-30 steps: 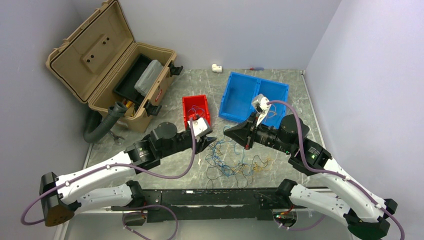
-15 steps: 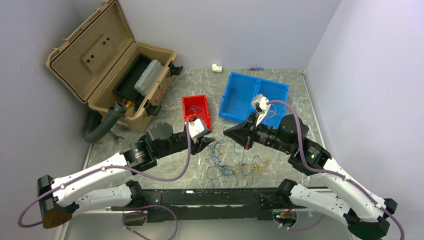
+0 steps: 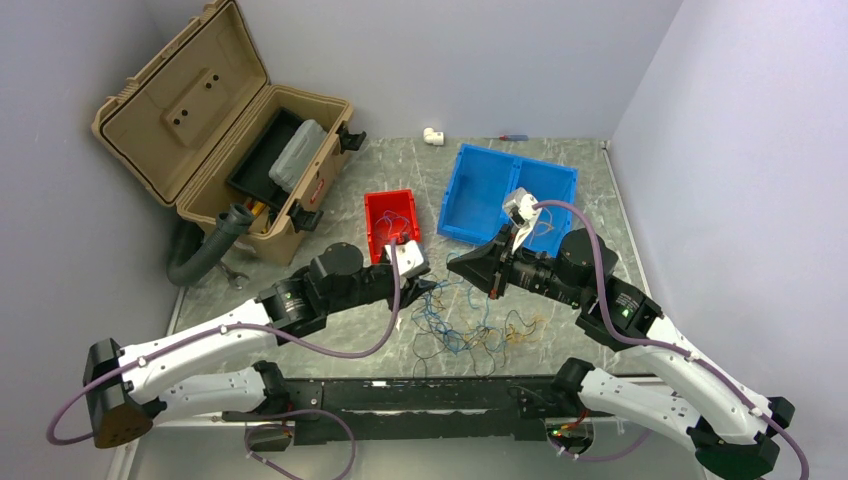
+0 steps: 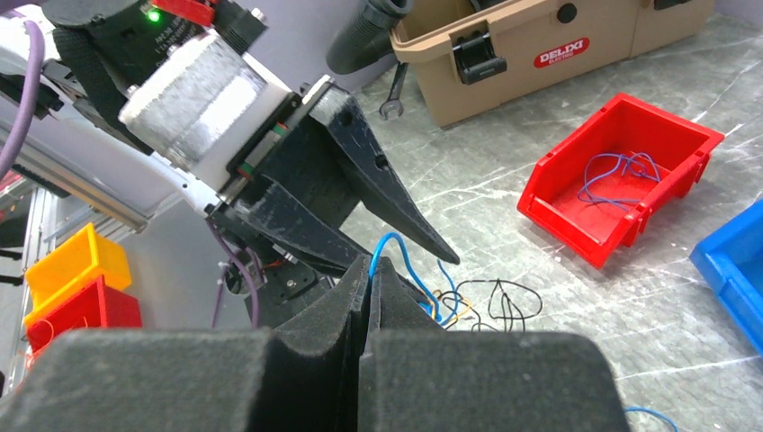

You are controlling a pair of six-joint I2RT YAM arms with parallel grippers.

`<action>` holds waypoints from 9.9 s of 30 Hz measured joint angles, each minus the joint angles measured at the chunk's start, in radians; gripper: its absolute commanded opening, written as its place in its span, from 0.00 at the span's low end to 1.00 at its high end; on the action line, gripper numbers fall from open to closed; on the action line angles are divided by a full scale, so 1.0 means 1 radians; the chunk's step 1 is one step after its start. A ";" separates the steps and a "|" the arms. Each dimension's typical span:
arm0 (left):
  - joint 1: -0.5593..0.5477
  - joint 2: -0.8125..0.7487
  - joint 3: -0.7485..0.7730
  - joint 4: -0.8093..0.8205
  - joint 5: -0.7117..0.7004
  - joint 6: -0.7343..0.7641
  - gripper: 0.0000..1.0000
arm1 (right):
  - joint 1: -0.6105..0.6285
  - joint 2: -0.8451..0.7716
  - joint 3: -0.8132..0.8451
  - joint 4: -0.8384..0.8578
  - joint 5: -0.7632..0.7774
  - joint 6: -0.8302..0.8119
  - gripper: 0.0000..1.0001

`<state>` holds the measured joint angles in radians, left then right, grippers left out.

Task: Untangle the cables

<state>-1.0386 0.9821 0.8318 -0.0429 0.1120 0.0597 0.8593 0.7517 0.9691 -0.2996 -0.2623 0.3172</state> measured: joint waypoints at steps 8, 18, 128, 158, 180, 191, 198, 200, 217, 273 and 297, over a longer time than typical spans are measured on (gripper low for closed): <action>-0.004 0.072 0.024 0.002 0.027 0.000 0.21 | 0.000 -0.001 0.000 0.000 0.000 0.000 0.00; -0.006 0.098 0.024 0.025 -0.014 -0.023 0.00 | 0.000 -0.038 0.000 -0.011 0.064 0.001 0.00; 0.062 -0.452 -0.202 -0.349 -0.200 -0.365 0.00 | -0.160 1.157 0.634 0.060 0.213 -0.089 0.00; 0.062 -0.415 -0.171 -0.388 -0.192 -0.364 0.00 | -0.141 0.650 0.186 0.156 -0.040 -0.105 0.83; 0.058 -0.219 -0.096 -0.291 -0.111 -0.360 0.00 | -0.063 0.271 -0.116 0.238 -0.399 -0.097 0.64; 0.055 -0.219 -0.094 -0.288 -0.109 -0.360 0.00 | -0.018 0.329 -0.129 0.255 -0.392 -0.071 0.26; 0.055 -0.228 -0.094 -0.289 -0.112 -0.361 0.05 | 0.008 0.344 -0.129 0.260 -0.367 -0.060 0.00; 0.055 -0.237 -0.094 -0.290 -0.122 -0.361 0.19 | 0.008 0.344 -0.129 0.258 -0.345 -0.056 0.00; 0.057 -0.402 -0.095 -0.346 -0.282 -0.418 0.90 | 0.008 0.160 -0.129 0.111 0.041 -0.047 0.00; 0.172 -0.266 -0.017 -0.510 -0.758 -0.464 0.00 | -0.019 -0.128 -0.096 -0.354 1.038 0.340 0.00; 0.182 -0.418 0.123 -0.776 -0.988 -0.521 0.00 | -0.021 -0.290 -0.051 -0.507 1.335 0.402 0.00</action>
<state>-0.8562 0.5640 0.9546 -0.8188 -0.8764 -0.4618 0.8387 0.4618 0.9180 -0.8062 1.0725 0.7193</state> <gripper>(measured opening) 0.012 0.009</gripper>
